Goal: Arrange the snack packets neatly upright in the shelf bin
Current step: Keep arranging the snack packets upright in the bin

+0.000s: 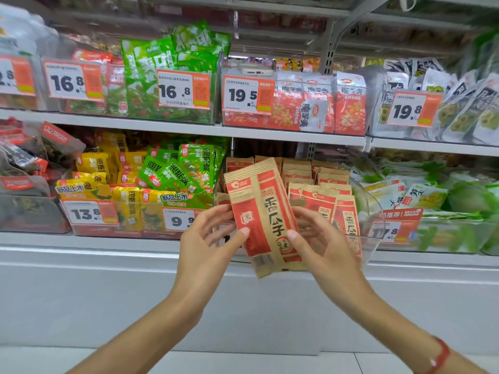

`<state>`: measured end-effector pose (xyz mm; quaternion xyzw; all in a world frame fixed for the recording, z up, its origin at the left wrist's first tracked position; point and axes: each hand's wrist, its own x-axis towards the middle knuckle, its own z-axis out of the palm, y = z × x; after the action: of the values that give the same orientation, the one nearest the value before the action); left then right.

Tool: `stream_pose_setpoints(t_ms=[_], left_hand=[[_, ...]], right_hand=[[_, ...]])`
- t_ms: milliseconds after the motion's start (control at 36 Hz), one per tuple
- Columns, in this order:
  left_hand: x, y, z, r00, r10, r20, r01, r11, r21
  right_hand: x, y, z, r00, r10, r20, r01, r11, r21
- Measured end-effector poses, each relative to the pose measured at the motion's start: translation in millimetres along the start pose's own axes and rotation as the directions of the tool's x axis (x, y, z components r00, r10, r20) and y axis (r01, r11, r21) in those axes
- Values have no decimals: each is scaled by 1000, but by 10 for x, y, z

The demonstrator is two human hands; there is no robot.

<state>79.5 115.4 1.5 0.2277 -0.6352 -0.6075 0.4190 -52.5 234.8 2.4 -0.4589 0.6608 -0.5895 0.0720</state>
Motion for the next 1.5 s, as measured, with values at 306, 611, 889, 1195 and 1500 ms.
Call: stream_pose_setpoints(t_ms=[306, 611, 889, 1195, 1500], left_hand=[[-165, 173, 179, 969, -71, 236, 118, 975, -188], [2, 100, 77, 979, 180, 99, -173, 982, -76], [6, 95, 12, 739, 572, 355, -644, 447, 620], [681, -151, -371, 657, 741, 140, -566, 362, 740], [1561, -886, -669, 601, 741, 299, -458, 13, 889]], right_hand=[[-40, -11, 49, 718, -695, -36, 552, 601, -578], [4, -95, -78, 777, -623, -88, 519, 714, -470], [225, -261, -257, 831, -555, 44, 510, 727, -461], [607, -460, -352, 677, -699, -233, 617, 710, -339], [1582, -113, -393, 792, -610, -5, 508, 664, -549]])
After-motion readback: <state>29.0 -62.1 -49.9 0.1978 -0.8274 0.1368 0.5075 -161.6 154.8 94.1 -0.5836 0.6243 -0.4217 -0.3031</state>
